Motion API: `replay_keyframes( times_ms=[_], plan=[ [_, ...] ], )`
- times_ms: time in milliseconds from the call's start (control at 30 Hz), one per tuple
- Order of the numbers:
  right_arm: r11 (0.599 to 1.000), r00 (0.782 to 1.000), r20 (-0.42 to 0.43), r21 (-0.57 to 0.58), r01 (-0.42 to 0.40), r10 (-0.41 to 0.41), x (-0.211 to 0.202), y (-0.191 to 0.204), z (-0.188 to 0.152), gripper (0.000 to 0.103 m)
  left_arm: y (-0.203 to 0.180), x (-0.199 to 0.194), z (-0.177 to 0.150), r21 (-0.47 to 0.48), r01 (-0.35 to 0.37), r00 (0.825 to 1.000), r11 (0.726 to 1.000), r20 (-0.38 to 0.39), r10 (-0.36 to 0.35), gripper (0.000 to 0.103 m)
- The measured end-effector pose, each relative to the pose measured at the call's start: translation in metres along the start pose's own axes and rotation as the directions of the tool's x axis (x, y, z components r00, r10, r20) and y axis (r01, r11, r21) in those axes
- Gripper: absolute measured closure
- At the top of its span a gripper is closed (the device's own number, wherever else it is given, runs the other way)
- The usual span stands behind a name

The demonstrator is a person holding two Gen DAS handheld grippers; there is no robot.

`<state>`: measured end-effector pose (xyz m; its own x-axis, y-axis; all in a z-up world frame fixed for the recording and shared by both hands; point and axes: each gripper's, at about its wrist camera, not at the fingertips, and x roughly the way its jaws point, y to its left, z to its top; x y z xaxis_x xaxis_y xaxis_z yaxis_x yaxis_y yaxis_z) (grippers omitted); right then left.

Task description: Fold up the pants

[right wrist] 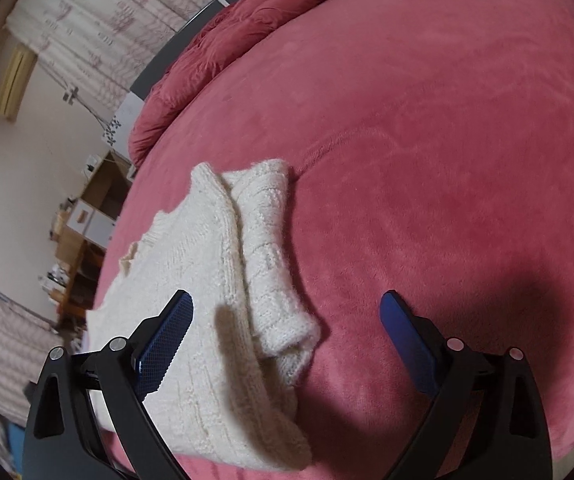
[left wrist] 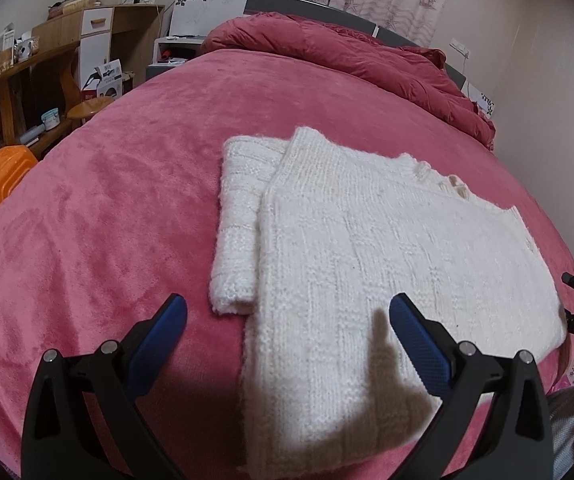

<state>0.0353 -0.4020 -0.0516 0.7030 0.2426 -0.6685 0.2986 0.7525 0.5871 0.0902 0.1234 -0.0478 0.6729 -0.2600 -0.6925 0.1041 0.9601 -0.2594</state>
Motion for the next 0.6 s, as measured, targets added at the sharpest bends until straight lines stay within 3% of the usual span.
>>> replay_keyframes(
  times_ms=[233, 367, 600],
  plan=[
    [0.995, 0.992, -0.080, -0.004, -0.103, 0.102, 0.006, 0.003, -0.011, 0.008, 0.001, 0.001, 0.000, -0.003, -0.007, 1.000, 1.000, -0.006, 0.007, 0.002],
    [0.995, 0.993, -0.102, -0.070, -0.071, 0.064, 0.016, 0.014, -0.011, 0.008, 0.001, 0.001, 0.000, -0.002, -0.006, 1.000, 1.000, -0.013, 0.006, 0.002],
    [0.992, 0.988, -0.104, -0.042, -0.121, 0.116, 0.041, 0.025, 0.008, 0.007, -0.002, 0.002, -0.003, 0.019, -0.019, 1.000, 1.000, -0.018, 0.019, 0.002]
  ],
)
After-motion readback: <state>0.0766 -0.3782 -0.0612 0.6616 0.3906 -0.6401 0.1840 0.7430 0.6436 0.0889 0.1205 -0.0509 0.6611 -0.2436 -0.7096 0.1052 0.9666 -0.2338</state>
